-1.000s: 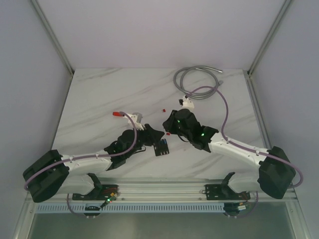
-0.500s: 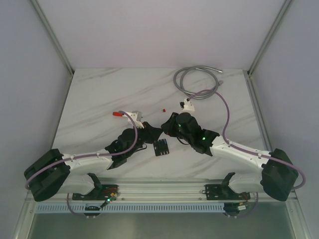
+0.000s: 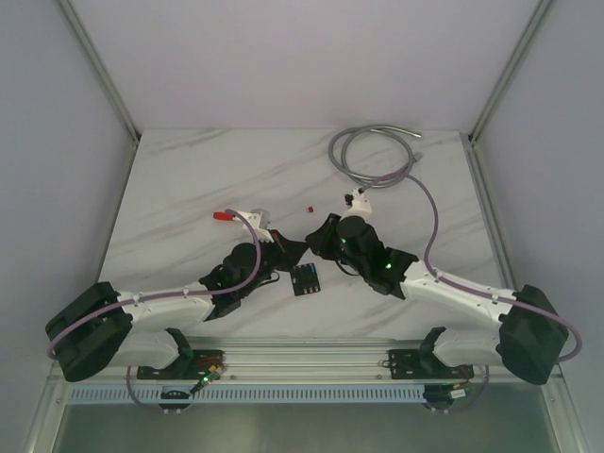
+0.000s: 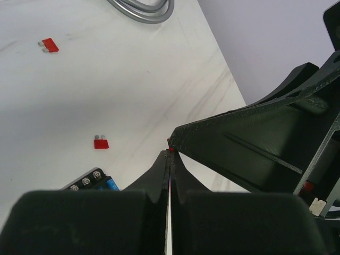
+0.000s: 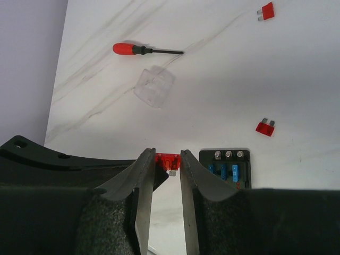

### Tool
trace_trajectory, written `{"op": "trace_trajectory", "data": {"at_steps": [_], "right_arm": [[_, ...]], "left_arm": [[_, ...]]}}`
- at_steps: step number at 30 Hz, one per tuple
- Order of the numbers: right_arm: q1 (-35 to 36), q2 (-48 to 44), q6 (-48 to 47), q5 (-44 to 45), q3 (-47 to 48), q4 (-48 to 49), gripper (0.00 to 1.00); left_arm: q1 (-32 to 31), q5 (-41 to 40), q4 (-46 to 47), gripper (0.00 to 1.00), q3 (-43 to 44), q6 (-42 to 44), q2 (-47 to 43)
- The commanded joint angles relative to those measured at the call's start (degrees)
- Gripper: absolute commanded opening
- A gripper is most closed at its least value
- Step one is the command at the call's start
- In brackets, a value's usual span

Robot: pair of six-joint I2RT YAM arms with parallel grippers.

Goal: Snap on the fuse box
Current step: Pick up the fuse from the center of the board.

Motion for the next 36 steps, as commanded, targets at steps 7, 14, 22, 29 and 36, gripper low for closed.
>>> {"op": "trace_trajectory", "data": {"at_steps": [7,14,22,29,36], "right_arm": [[-1.4,-8.1,-7.2,0.2,-2.1,1.9,0.46],[-10.8,-15.8,-26.0,-22.6,-5.2,6.1,0.47],[-16.3,-19.1,-38.4,-48.8,-4.6,6.2,0.45],[-16.9,-18.8,-41.8,-58.4,-3.6,5.7,0.44],[-17.0,-18.2,-42.6,-63.7,-3.5,6.4,0.43]], "left_arm": [[0.6,-4.6,-3.0,0.0,-0.5,6.0,-3.6],[4.2,7.3,-3.8,0.0,-2.5,14.8,-9.9],[4.8,25.2,-4.3,0.0,-1.7,23.1,-15.0],[4.8,33.0,-4.1,0.0,-1.3,24.8,-18.2],[4.7,39.7,-0.8,0.0,-1.0,23.2,-18.2]]}}
